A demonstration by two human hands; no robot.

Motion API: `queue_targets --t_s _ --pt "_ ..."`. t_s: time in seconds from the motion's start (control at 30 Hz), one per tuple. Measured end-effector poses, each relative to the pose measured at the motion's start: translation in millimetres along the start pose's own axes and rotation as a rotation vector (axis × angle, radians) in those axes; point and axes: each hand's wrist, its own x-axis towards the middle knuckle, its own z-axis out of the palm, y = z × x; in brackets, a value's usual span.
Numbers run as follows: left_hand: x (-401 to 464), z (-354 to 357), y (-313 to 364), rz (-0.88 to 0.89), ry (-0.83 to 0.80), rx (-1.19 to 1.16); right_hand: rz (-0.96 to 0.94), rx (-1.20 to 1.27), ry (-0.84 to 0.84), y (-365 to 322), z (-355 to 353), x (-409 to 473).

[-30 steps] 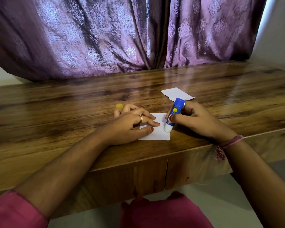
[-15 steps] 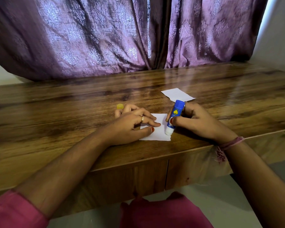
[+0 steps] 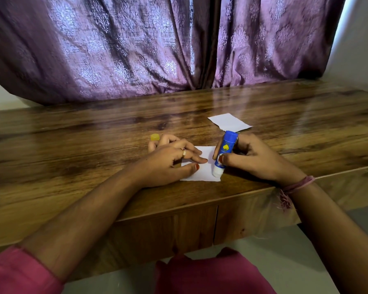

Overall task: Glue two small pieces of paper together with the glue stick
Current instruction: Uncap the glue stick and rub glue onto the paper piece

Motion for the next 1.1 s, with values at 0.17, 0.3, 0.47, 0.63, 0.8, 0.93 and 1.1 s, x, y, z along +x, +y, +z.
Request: queue_targets --t_s 0.17,0.3,0.47,0.63,0.8,0.93,1.1 --pt "0.2 -0.9 1.6 0.007 -0.004 0.002 -0.015 -0.011 -0.019 -2.3 0.0 -0.6" --pt "0.1 -0.6 1.1 0.011 0.003 0.003 -0.008 -0.021 0.002 -1.7 -0.1 -0.8" --pt "0.3 -0.4 0.1 0.015 0.004 0.003 -0.025 -0.011 -0.024 -4.4 0.3 -2.1" --pt "1.0 0.2 -1.7 0.012 0.006 0.017 -0.041 0.007 -0.048 -6.2 0.6 -1.3" --pt "0.0 0.1 -0.2 0.0 0.0 0.02 -0.036 0.02 -0.042 -4.5 -0.3 -1.9" --pt "0.8 0.0 0.2 0.004 0.001 0.019 -0.037 0.042 -0.059 -1.8 -0.3 -2.1" --pt "0.4 0.8 1.6 0.009 0.014 0.024 -0.013 0.138 -0.012 2.4 -0.8 -1.9"
